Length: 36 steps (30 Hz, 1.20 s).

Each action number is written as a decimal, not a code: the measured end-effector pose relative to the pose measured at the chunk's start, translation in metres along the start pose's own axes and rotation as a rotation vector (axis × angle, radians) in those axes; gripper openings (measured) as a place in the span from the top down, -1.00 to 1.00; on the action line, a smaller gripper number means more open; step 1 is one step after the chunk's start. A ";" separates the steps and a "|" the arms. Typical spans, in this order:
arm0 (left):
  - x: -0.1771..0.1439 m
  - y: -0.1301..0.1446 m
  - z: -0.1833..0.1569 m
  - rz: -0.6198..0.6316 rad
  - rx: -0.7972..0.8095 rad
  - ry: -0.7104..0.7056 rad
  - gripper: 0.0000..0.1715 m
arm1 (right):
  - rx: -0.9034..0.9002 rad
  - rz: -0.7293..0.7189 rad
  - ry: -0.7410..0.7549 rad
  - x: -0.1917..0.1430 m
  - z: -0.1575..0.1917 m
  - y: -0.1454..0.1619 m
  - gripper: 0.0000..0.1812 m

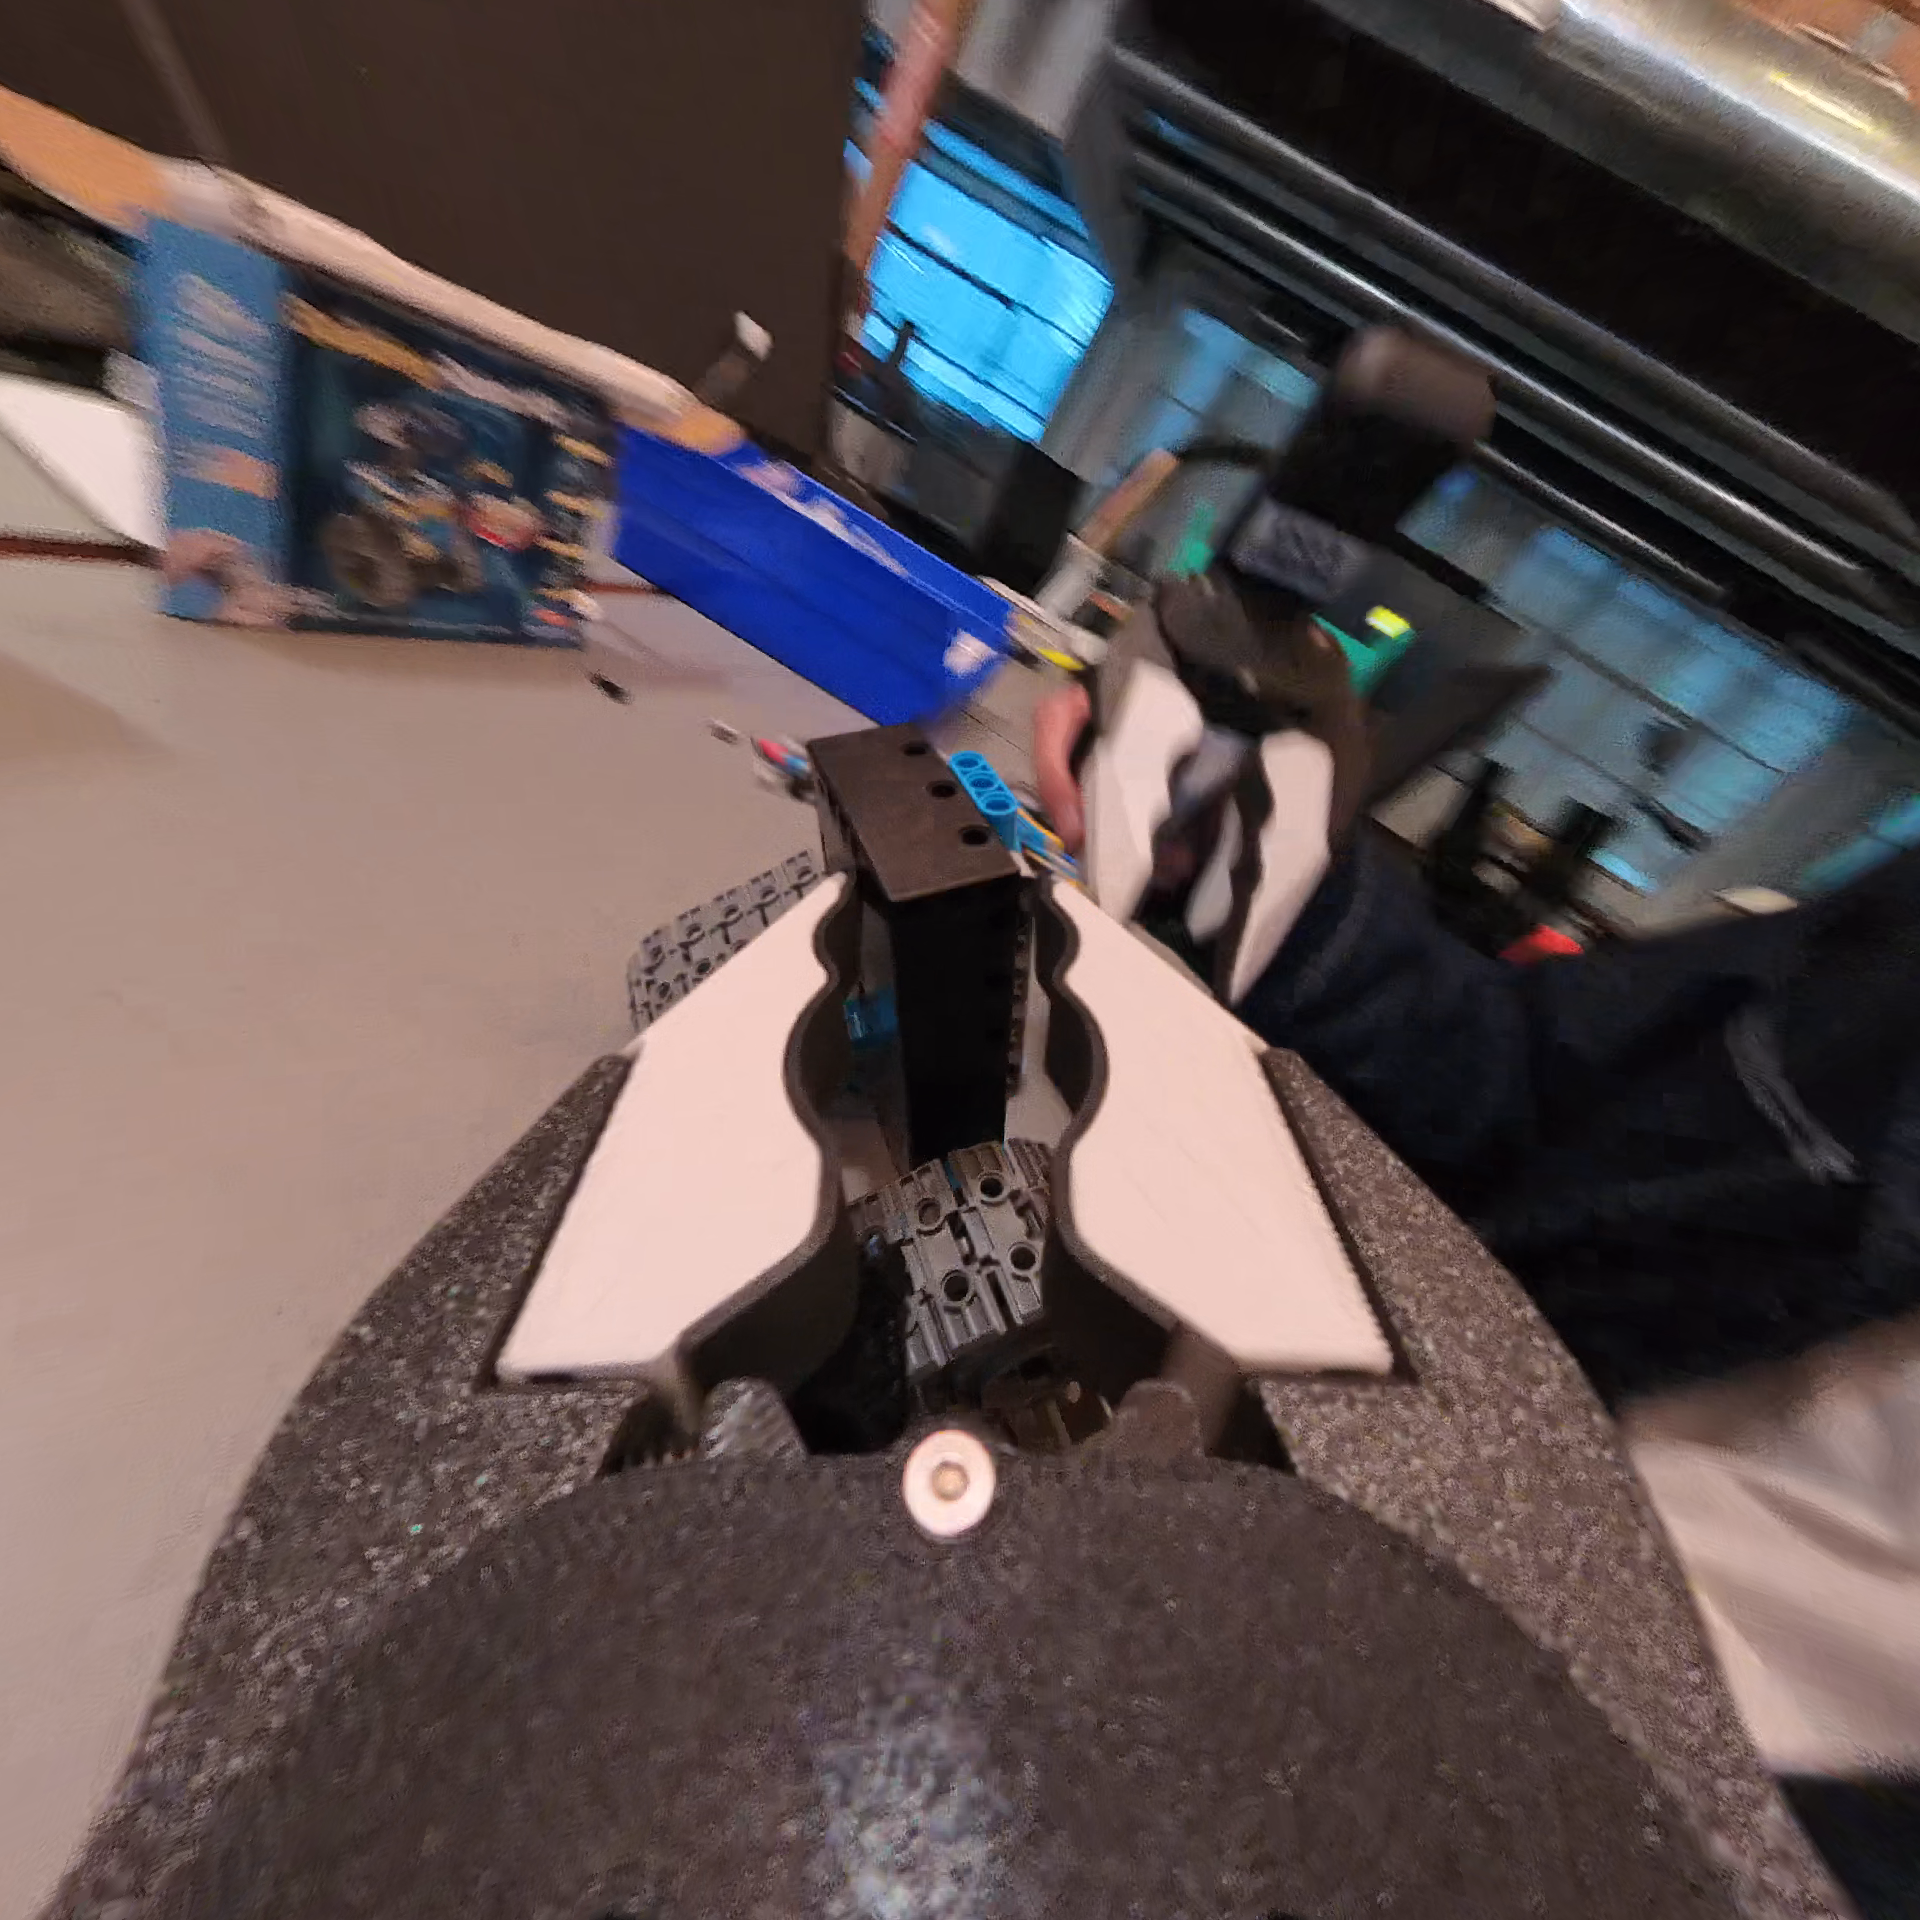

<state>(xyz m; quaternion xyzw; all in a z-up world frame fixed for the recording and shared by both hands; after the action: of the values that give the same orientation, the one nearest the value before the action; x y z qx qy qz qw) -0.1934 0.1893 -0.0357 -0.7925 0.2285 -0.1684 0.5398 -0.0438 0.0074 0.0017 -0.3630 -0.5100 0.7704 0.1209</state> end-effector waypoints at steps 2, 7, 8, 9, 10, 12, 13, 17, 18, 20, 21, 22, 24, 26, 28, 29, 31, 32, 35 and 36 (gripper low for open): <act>0.006 0.002 -0.004 0.040 -0.017 0.112 0.64 | -0.055 -0.163 0.026 -0.006 -0.001 -0.013 0.59; 0.008 0.002 -0.010 0.037 0.046 0.098 0.62 | -0.111 -0.151 0.151 0.012 -0.002 -0.015 0.53; 0.007 0.002 -0.010 0.025 0.051 0.086 0.62 | -0.118 -0.152 0.168 0.014 -0.003 -0.017 0.55; 0.007 0.001 -0.010 0.018 0.050 0.080 0.62 | -0.131 -0.156 0.195 0.016 -0.004 -0.018 0.54; 0.007 0.001 -0.009 0.016 0.041 0.085 0.62 | -0.147 -0.158 0.215 0.017 -0.005 -0.020 0.58; 0.008 0.001 -0.009 0.016 0.026 0.095 0.63 | -0.178 -0.126 0.238 0.024 -0.006 -0.022 0.64; 0.008 0.000 -0.009 0.019 0.029 0.095 0.63 | -0.203 -0.099 0.261 0.028 -0.006 -0.023 0.63; 0.009 0.000 -0.007 0.024 0.044 0.059 0.64 | -0.274 0.011 0.352 0.031 -0.004 -0.030 0.70; 0.009 0.000 -0.006 0.021 0.035 0.045 0.64 | -0.281 0.037 0.367 0.031 -0.004 -0.032 0.71; 0.010 0.000 -0.003 0.015 0.014 0.021 0.65 | -0.335 0.071 0.409 0.032 -0.003 -0.033 0.75; 0.010 0.000 -0.003 0.015 0.009 0.016 0.66 | -0.375 0.080 0.431 0.033 -0.001 -0.033 0.76; 0.010 0.000 -0.003 0.017 0.010 0.011 0.66 | -0.408 0.096 0.451 0.033 0.002 -0.033 0.77; 0.010 0.000 -0.003 0.017 0.009 -0.006 0.67 | -0.428 0.126 0.478 0.034 0.005 -0.034 0.78; 0.011 0.001 -0.002 0.025 0.001 -0.024 0.73 | -0.464 0.161 0.502 0.035 0.009 -0.034 0.82; 0.011 0.001 -0.004 0.024 0.027 -0.026 0.72 | -0.490 0.156 0.521 0.035 0.013 -0.034 0.86; 0.011 0.001 -0.005 0.028 0.038 -0.034 0.72 | -0.500 0.153 0.528 0.035 0.014 -0.034 0.87; 0.012 0.001 -0.005 0.028 0.034 -0.030 0.71 | -0.502 0.162 0.535 0.035 0.016 -0.034 0.87; 0.012 0.001 -0.005 0.030 0.038 -0.035 0.71 | -0.489 0.171 0.533 0.034 0.015 -0.035 0.87; 0.013 0.001 -0.007 0.046 0.073 -0.055 0.71 | -0.440 0.170 0.510 0.032 0.014 -0.036 0.89; 0.014 0.001 -0.008 0.049 0.080 -0.061 0.71 | -0.426 0.165 0.504 0.031 0.014 -0.035 0.90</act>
<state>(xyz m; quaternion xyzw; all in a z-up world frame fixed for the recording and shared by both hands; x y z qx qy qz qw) -0.1861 0.1752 -0.0332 -0.7693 0.2246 -0.1400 0.5815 -0.0819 0.0312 0.0219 -0.5993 -0.5825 0.5397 0.1015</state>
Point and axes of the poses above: each gripper's, where its closed fingertips meet, x out along the fingers, y out of its underside, z = x × y across the jaws, the point moved 10 cm from there along -x, back along the fingers, and after that the axes turned 8 degrees about x, right-handed, at the moved point
